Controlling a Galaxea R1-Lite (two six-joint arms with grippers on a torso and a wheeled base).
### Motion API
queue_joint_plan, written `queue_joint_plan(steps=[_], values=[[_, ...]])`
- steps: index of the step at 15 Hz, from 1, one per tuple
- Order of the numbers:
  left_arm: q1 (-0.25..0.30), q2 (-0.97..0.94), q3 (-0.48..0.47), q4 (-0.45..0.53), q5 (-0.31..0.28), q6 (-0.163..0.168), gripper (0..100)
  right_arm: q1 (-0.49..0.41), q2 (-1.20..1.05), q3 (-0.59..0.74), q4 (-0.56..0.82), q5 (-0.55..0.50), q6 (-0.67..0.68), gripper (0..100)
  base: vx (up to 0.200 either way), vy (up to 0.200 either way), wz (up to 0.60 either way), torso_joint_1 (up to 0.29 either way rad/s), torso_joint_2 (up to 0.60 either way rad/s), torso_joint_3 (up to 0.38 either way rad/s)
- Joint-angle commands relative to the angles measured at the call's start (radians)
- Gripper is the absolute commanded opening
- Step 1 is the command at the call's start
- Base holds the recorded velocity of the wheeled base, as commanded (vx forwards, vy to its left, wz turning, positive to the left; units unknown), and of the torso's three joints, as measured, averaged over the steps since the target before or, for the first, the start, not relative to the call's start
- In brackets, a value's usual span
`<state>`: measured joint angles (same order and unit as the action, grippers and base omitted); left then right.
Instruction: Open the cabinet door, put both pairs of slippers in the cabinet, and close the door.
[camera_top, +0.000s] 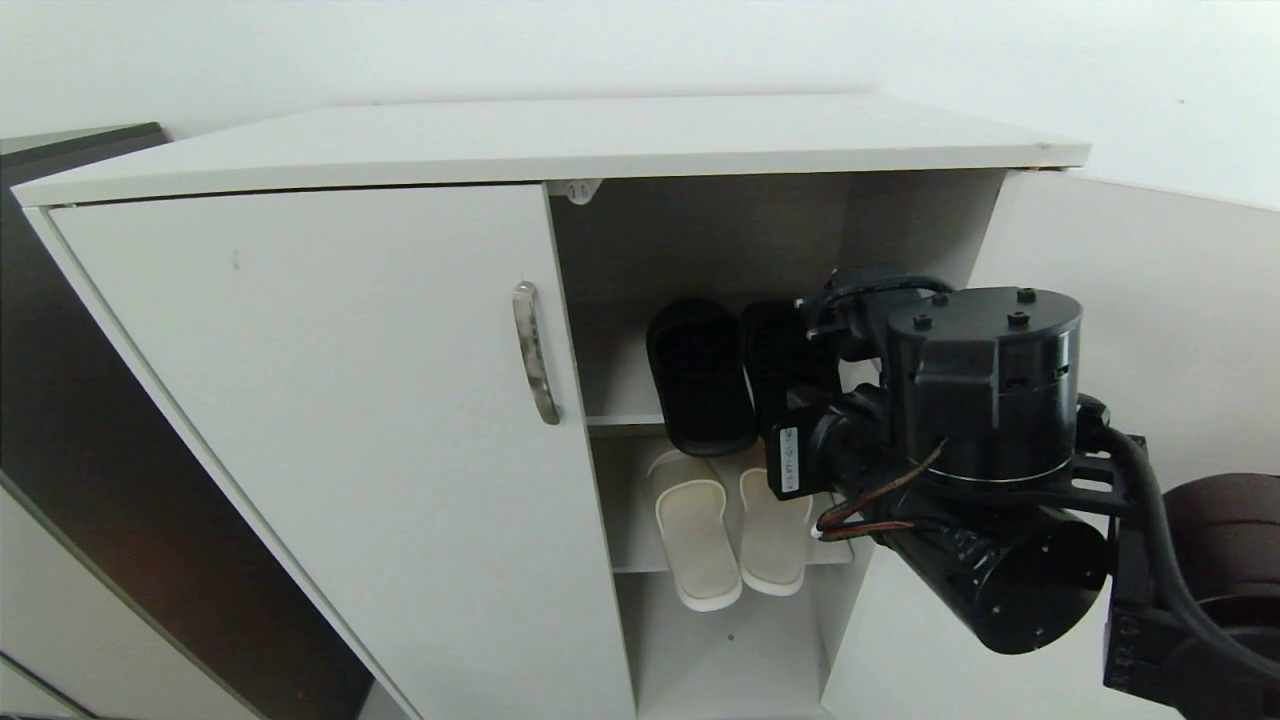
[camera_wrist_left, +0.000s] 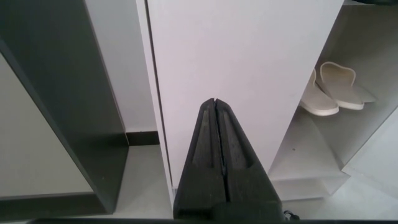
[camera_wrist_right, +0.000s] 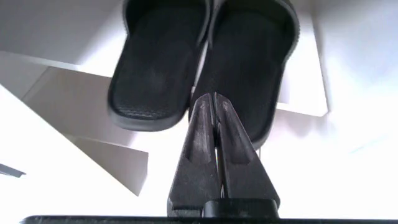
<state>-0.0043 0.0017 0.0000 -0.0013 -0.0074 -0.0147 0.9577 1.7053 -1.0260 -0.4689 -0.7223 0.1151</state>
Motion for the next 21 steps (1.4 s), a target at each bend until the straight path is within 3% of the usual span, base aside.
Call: queue_joint_plan(steps=[1, 3, 21], values=[[0.000, 0.000, 0.000, 0.000, 0.000, -0.001, 0, 0.001, 0.023, 0.000, -0.002, 0.000, 0.000, 0, 0.000, 0.000, 0.00, 0.000, 0.00, 0.000], [0.000, 0.000, 0.000, 0.000, -0.002, -0.001, 0, 0.001, 0.036, 0.001, -0.002, 0.000, 0.003, 0, 0.000, 0.000, 0.00, 0.000, 0.00, 0.000], [0.000, 0.000, 0.000, 0.000, 0.000, -0.001, 0, 0.001, 0.042, 0.020, -0.008, 0.000, 0.005, 0, -0.200, 0.000, 0.00, 0.002, 0.00, 0.001]])
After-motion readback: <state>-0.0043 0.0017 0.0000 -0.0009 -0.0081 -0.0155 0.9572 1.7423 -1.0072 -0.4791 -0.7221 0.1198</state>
